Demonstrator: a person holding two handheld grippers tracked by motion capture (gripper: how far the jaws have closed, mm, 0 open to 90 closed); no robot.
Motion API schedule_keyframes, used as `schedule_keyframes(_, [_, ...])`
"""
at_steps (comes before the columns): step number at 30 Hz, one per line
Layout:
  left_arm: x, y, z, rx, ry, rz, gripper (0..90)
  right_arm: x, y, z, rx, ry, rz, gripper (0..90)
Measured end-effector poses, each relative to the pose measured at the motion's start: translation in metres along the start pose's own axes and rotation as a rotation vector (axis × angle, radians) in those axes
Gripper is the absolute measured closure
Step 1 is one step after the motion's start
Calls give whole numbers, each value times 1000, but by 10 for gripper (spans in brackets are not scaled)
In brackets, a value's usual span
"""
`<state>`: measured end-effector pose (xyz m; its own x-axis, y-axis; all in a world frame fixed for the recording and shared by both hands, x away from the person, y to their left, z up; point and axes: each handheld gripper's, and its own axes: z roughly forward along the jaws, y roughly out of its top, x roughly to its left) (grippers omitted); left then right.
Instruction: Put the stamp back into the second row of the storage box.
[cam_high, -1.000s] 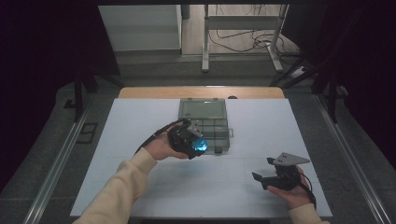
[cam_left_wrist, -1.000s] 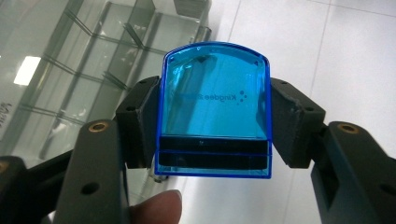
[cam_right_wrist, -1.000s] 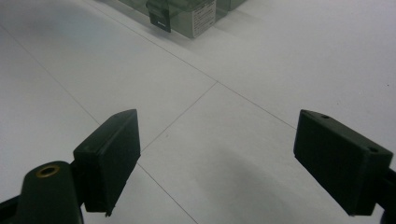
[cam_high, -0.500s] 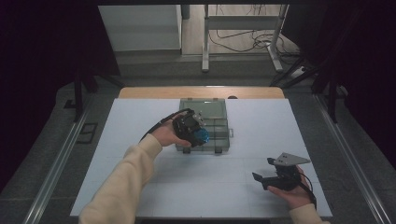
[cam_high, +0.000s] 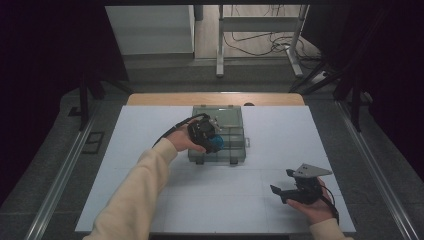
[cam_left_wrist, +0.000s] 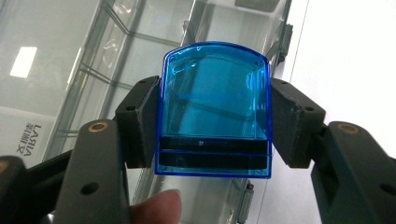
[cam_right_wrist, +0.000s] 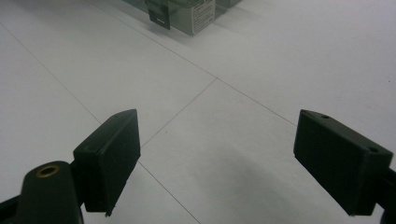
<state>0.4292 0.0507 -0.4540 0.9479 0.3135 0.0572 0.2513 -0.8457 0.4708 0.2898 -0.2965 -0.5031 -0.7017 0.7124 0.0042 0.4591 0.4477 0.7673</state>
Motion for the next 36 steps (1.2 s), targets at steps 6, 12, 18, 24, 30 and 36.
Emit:
schedule_keyframes(6, [0, 0, 6, 18, 3, 11, 408, 0, 0, 0, 1, 1, -2, 148])
schedule_keyframes(12, [1, -2, 13, 42, 4, 17, 408, 0, 0, 0, 4, -1, -2, 148])
schedule_keyframes(18, [0, -1, 15, 45, 2, 22, 408, 0, 0, 0, 2, 1, -1, 148])
schedule_keyframes(24, [-1, -1, 13, 0, -9, 5, 221, 0, 0, 0, 4, 0, -2, 148])
schedule_keyframes(30, [-3, -1, 0, -60, -24, -69, 79, 0, -1, -1, 1, -1, -2, 148])
schedule_keyframes(36, [-16, -10, -14, -114, 43, -167, 76, 0, -1, -1, -2, -2, -2, 148])
